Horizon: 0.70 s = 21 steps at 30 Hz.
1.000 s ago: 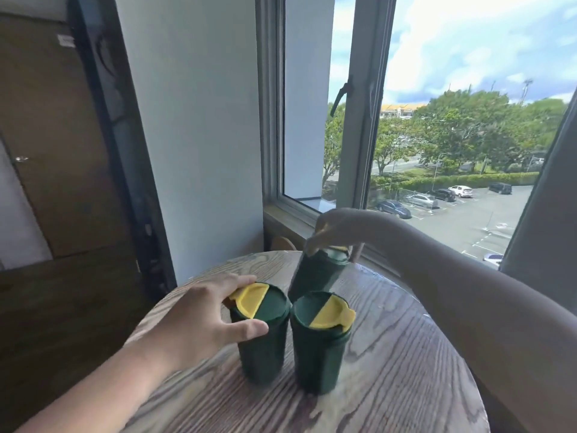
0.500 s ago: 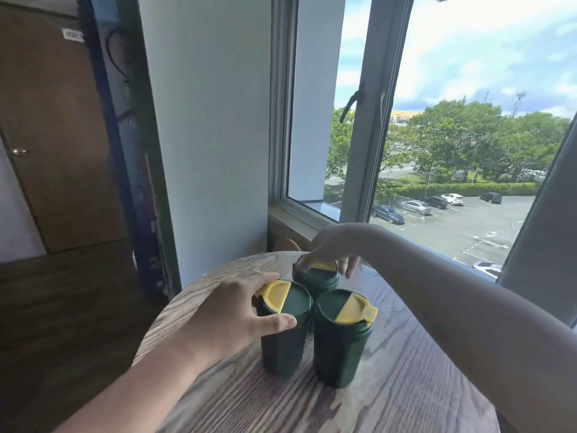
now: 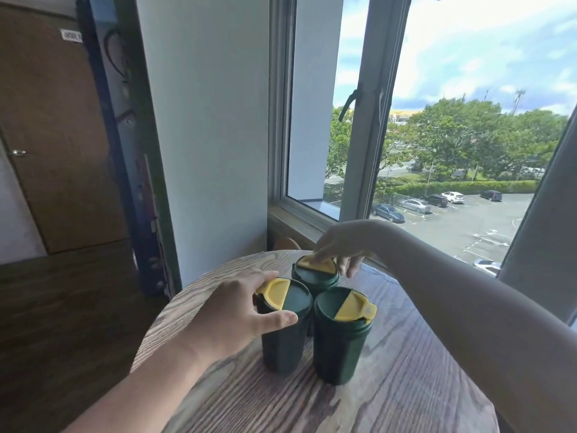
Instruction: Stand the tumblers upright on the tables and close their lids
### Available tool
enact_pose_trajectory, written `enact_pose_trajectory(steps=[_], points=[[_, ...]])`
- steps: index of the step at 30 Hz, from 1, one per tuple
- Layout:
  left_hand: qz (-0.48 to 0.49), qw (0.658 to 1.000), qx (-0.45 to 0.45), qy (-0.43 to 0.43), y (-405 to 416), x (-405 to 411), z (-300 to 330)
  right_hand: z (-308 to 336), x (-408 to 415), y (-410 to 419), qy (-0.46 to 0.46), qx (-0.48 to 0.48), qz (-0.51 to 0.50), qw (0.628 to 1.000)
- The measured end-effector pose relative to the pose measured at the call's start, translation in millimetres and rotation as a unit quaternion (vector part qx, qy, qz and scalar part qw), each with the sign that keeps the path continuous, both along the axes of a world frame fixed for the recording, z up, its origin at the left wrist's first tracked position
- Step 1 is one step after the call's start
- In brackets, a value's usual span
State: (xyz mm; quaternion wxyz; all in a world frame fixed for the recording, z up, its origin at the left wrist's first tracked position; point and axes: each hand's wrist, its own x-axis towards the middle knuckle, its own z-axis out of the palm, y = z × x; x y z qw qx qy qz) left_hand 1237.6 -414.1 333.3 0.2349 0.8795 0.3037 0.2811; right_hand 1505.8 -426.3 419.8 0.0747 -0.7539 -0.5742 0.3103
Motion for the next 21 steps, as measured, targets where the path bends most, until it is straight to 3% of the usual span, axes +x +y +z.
enact_pose_trajectory(steps=[15, 21], points=[[0.001, 0.999, -0.003, 0.041, -9.5, -3.0, 3.5, 4.7, -2.1, 0.5, -0.06, 0.067, -0.007, 0.996], [0.052, 0.996, -0.07, 0.007, -3.1, -25.4, 22.0, 7.9, -12.0, 8.5, -0.084, 0.074, 0.053, 0.992]])
